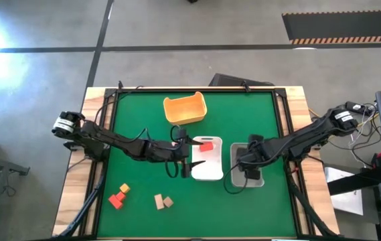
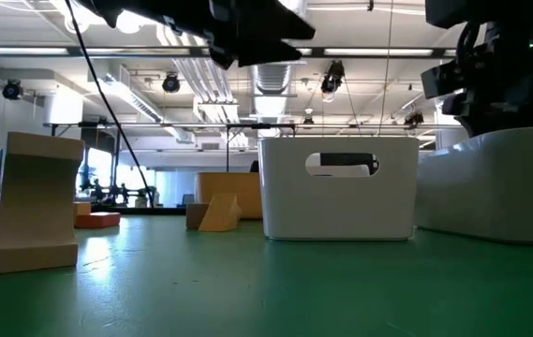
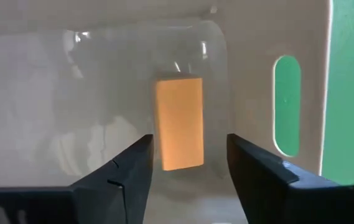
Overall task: Sort & place blocks by color
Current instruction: Put the yellow block into the gray bin, then put the brown block into the yellow bin
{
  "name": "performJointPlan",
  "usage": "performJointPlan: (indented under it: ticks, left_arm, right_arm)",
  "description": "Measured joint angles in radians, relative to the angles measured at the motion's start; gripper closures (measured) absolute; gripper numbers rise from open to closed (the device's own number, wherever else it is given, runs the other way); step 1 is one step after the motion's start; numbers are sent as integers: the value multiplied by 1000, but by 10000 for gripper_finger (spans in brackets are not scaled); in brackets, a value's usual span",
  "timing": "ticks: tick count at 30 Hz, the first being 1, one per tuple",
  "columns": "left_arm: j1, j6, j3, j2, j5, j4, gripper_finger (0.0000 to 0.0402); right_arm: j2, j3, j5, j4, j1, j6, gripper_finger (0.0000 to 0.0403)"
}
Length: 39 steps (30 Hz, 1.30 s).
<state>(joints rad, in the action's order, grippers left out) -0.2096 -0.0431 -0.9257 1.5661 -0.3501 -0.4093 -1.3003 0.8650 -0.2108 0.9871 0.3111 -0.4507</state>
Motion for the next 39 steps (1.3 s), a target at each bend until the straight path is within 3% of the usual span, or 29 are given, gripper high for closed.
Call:
performJointPlan:
  ticks: [7,14,18,22,24,39]
  left_arm:
    - [0,115,0,0,-82,200,92]
    - [0,363,0,0,-197,432,93]
    - [3,605,0,0,-271,591,94]
    - [29,1006,0,2,-285,723,94]
    - [38,1135,0,19,-288,754,94]
    - [66,1198,-1,116,-284,758,94]
  right_arm:
    - [40,25,0,3,0,-21,215]
    - [65,93,-4,-1,0,-20,227]
    - [69,124,-29,-8,3,-8,232]
    - [69,142,-37,-11,5,7,235]
    - [69,144,-45,-16,5,16,234]
    - [69,142,-53,-35,8,55,241]
